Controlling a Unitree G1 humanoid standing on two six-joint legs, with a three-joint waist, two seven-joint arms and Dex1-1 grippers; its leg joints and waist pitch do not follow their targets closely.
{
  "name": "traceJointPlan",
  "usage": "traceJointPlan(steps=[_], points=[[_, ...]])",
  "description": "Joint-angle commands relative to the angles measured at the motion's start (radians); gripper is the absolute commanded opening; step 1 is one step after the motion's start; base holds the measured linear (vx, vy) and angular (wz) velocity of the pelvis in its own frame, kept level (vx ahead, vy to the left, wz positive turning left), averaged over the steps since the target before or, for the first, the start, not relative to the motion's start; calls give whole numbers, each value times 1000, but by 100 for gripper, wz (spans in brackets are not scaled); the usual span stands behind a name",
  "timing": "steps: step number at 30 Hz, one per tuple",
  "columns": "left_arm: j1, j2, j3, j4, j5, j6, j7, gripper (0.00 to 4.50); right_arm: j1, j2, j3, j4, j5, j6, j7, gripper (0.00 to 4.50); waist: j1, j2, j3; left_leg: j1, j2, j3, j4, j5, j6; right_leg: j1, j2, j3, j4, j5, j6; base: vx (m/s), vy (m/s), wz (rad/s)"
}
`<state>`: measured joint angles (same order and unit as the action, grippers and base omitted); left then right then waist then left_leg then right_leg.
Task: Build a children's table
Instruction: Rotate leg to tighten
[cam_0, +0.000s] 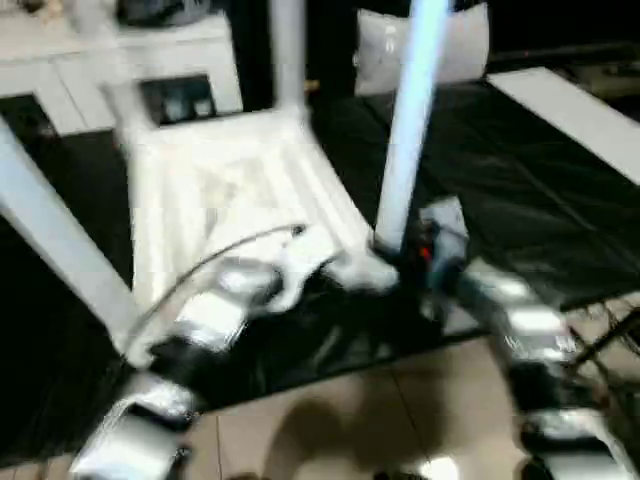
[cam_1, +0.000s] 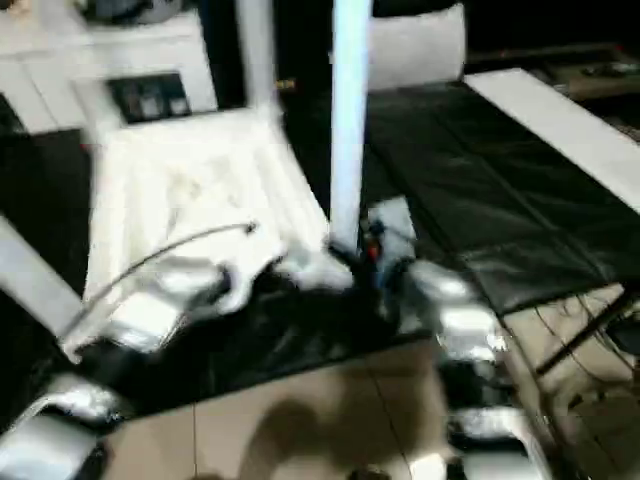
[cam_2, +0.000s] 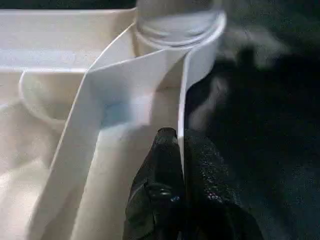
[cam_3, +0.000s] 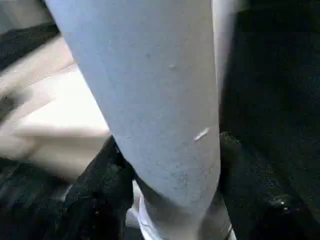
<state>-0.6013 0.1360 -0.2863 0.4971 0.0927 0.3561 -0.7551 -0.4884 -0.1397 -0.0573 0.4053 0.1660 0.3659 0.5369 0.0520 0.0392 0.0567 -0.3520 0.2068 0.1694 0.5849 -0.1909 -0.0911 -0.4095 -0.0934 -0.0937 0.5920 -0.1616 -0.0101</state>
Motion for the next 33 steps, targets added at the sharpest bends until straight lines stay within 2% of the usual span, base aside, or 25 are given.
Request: traceJointPlan(steps=[1,2,3,5,7,10,11,12,18,19,20,25,27,29,30,33], points=[[-8,-38,-3,-29,-26,-1,48,0,5,63,52,24,40,6,8,271,10,-12,-58,-9,5,-3,-70,-194,38,54,-46,37,-90,-402,-129,0,0,0],[-8,-38,-3,-29,-26,-1,48,0,5,63,52,24,40,6,8,283,11,-12,-60,-10,7,-1,-68,-170,53,55,-44,39,-83,-325,-154,0,0,0],[-3,-34,-10,-43,-13,5,41,0,11,77,45,6,44,14,-4,282,11,-13,-60,-10,6,1,-67,-161,62,55,-42,40,-81,-297,-164,0,0,0],[1,-26,-12,-46,-1,0,34,0,18,86,38,-13,37,14,-1,318,17,-10,-62,-11,5,3,-65,-134,83,59,-44,40,-77,-251,-185,0,0,0],[4,-18,-11,-45,3,-11,24,0,26,84,39,-26,30,0,13,332,19,-10,-62,-14,6,2,-66,-117,88,62,-44,40,-73,-227,-192,0,0,0],[11,-5,-16,-52,1,-23,11,0,32,67,42,-32,33,-12,25,349,18,-9,-58,-12,8,1,-69,-141,83,61,-45,39,-77,-263,-186,0,0,0],[20,14,-23,-59,0,-40,-6,0,40,40,43,-38,37,-18,51,372,18,-8,-57,-11,9,1,-71,-153,78,61,-46,39,-79,-282,-182,0,0,0],[24,23,-26,-63,1,-45,-15,0,43,24,44,-40,39,-23,69,372,18,-9,-57,-11,10,-1,-72,-164,76,61,-46,39,-80,-295,-176,0,0,0],[47,84,-49,-84,-3,-83,-100,0,78,-90,56,-92,69,-10,235,427,22,-15,-56,-13,12,2,-70,-153,86,61,-47,42,-78,-281,-179,0,0,0],[54,106,-58,-90,-3,-103,-133,0,84,-127,54,-104,80,-6,289,427,24,-13,-56,-12,12,2,-71,-156,88,61,-48,42,-78,-286,-178,0,0,0],[54,106,-58,-91,-3,-103,-134,0,84,-127,54,-104,81,-6,290,445,27,-12,-57,-11,14,1,-70,-153,92,60,-48,42,-77,-279,-179,0,0,0],[77,173,-95,-112,-7,-171,-234,0,92,-236,61,-129,118,20,437,445,40,-14,-58,-11,16,2,-69,-147,95,60,-48,42,-75,-266,-188,0,0,0],[80,181,-99,-115,-7,-180,-249,0,92,-249,62,-130,122,25,455,445,41,-14,-57,-11,16,3,-68,-139,95,57,-47,43,-73,-251,-193,0,0,0],[89,209,-118,-131,-12,-221,-312,0,95,-296,81,-142,132,42,533,445,46,-16,-58,-12,18,3,-68,-141,97,60,-48,43,-71,-257,-192,0,0,0],[94,238,-141,-144,-19,-260,-375,0,95,-343,108,-146,136,54,611,445,49,-17,-59,-11,17,3,-67,-138,102,59,-47,42,-71,-256,-194,0,0,0],[93,268,-169,-149,-14,-295,-431,0,86,-387,146,-143,117,49,681,445,56,-16,-59,-10,21,5,-65,-135,104,56,-48,44,-69,-250,-201,0,0,0]])
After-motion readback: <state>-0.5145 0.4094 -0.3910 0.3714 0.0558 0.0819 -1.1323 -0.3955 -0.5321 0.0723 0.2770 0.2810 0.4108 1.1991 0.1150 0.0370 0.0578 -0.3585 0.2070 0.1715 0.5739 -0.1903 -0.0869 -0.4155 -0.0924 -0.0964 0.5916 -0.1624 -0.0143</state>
